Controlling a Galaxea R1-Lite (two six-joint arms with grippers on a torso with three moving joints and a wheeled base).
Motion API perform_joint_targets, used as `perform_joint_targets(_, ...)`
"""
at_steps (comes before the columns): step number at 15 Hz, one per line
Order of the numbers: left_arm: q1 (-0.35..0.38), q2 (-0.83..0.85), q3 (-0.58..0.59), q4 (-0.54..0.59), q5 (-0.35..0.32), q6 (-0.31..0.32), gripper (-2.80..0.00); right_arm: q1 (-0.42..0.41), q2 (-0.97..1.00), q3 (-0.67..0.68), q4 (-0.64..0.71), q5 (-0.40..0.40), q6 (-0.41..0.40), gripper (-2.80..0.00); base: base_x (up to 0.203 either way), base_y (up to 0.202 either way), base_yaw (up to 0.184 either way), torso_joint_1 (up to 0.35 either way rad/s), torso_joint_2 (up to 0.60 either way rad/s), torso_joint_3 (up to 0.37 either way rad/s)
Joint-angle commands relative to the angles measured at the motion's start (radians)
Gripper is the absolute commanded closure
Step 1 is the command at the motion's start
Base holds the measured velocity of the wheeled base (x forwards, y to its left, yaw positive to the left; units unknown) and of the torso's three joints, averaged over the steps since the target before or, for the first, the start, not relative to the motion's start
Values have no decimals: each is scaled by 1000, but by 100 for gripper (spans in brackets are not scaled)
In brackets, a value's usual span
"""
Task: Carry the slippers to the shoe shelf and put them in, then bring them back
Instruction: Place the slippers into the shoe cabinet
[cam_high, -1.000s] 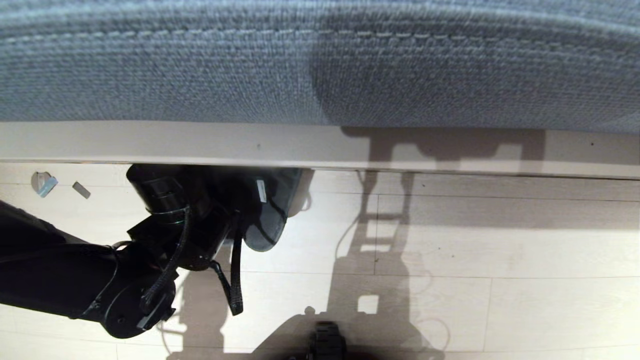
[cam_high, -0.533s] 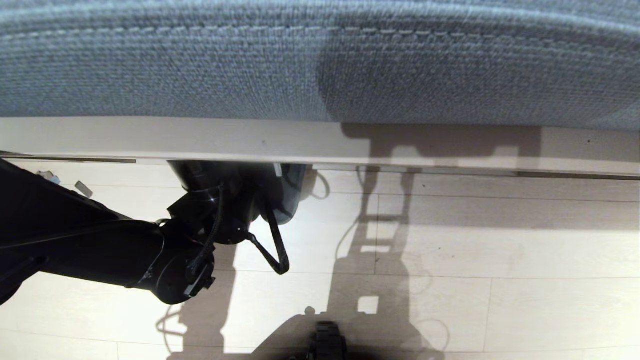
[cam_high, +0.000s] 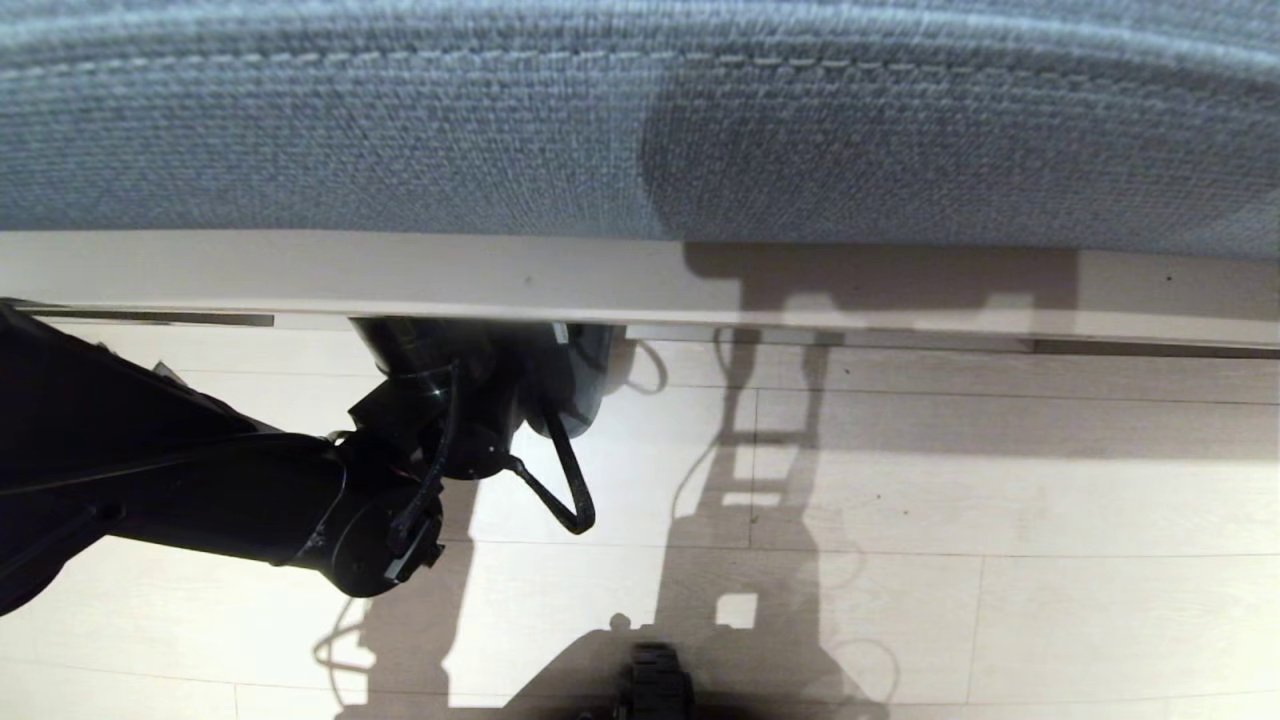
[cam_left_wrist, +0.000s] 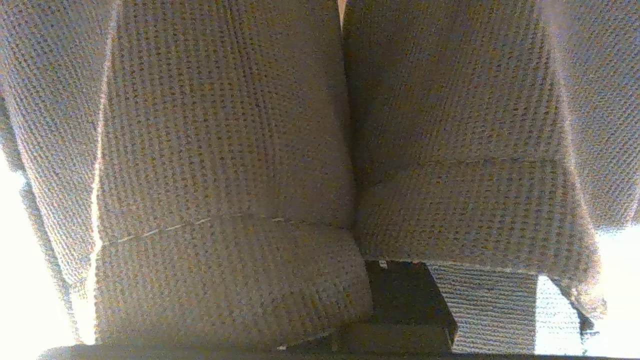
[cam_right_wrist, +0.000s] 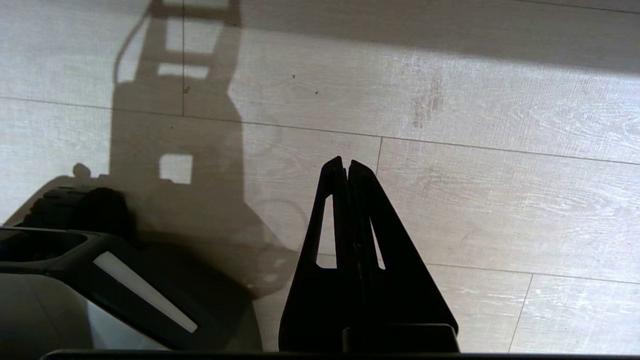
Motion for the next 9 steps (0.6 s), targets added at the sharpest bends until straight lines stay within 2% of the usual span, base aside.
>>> perform_joint_targets(1, 0, -11, 56, -8, 0, -2, 0, -1, 1, 0, 0, 0, 0, 0, 0, 0, 0, 0, 0, 0)
perform_joint_targets(6, 2, -65, 208, -105, -2, 6, 0, 0, 1, 0, 0, 0, 0, 0, 0, 0, 0, 0, 0, 0)
perform_joint_targets(9, 2, -89, 211, -120, -1, 7, 0, 1, 1, 0, 0, 0, 0, 0, 0, 0, 0, 0, 0, 0)
